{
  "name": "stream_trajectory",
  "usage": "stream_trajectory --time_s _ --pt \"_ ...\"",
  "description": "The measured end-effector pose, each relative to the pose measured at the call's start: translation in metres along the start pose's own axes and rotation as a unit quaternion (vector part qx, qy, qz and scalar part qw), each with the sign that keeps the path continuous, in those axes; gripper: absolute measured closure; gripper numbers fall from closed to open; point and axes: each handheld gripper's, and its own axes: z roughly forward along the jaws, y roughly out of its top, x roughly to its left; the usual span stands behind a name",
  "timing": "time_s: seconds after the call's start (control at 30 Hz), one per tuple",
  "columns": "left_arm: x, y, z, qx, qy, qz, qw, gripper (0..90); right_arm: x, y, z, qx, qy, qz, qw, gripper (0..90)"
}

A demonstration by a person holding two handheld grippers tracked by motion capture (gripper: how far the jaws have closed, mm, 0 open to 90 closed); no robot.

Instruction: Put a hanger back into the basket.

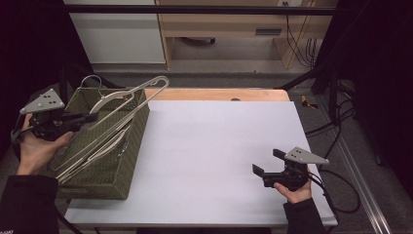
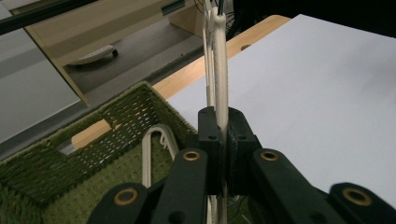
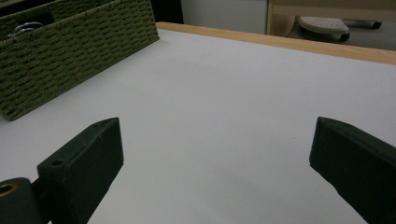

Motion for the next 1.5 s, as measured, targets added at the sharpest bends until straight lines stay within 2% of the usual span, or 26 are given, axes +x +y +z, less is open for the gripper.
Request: stream_trajectory --time_s 0.17,0.2,0.3,0.33,0.37,0.57,0.8,0.93,1.2,1.27,1.33,1.4,1.47,1.5 --pt "0.015 -0.011 -0.003 0.003 0.014 -0.014 0.9998 86.8 0.0 0.001 -0.002 -0.003 -0.001 0.001 1.0 3.1" --pt "0.018 -0.012 -0.004 0.001 0.021 -0.009 0.9997 86.8 0.0 0.001 -0.002 -0.003 -0.001 0.0 1.0 3.0" --pt "0.024 -0.019 -0.005 0.008 0.026 -0.016 0.9995 86.7 -0.001 0.001 -0.002 -0.002 -0.001 0.0 1.0 3.0" --pt "0.027 -0.021 -0.005 0.005 0.03 -0.01 0.9995 86.8 -0.001 0.001 -0.002 -0.002 -0.001 -0.001 1.0 3.0" --pt "0.028 -0.024 -0.005 0.012 0.031 -0.015 0.9993 86.8 -0.001 0.001 -0.002 -0.001 0.0 -0.002 1.0 3.0" --pt "0.04 -0.037 -0.004 0.028 0.045 -0.014 0.9985 86.8 0.0 0.0 0.0 0.002 -0.002 -0.003 1.0 3.0" --pt "0.048 -0.053 0.0 0.044 0.057 -0.016 0.9973 86.8 0.0 0.0 0.0 0.004 0.0 -0.006 1.0 2.9" --pt "0.049 -0.062 0.003 0.071 0.072 -0.008 0.9948 86.7 0.0 0.0 0.0 0.006 0.0 -0.005 1.0 3.0" --pt "0.045 -0.087 0.018 0.107 0.079 -0.004 0.9911 86.7 0.0 0.0 0.0 0.005 0.001 -0.006 1.0 3.1" --pt "0.042 -0.093 0.022 0.102 0.077 -0.007 0.9917 86.7 0.0 0.0 0.0 0.005 0.001 -0.005 1.0 3.1" --pt "0.039 -0.097 0.027 0.107 0.072 -0.008 0.9916 86.7 0.0 0.0 0.0 0.005 0.001 -0.004 1.0 3.1" --pt "0.036 -0.101 0.032 0.111 0.077 -0.006 0.9908 86.7 0.0 0.0 0.0 0.005 0.0 -0.005 1.0 3.1" --pt "0.035 -0.107 0.036 0.109 0.076 -0.011 0.9911 86.6 0.0 0.0 0.0 0.005 0.001 -0.006 1.0 3.1" --pt "0.035 -0.108 0.036 0.116 0.075 -0.01 0.9904 86.4 0.0 0.0 0.0 0.005 0.001 -0.004 1.0 3.1"
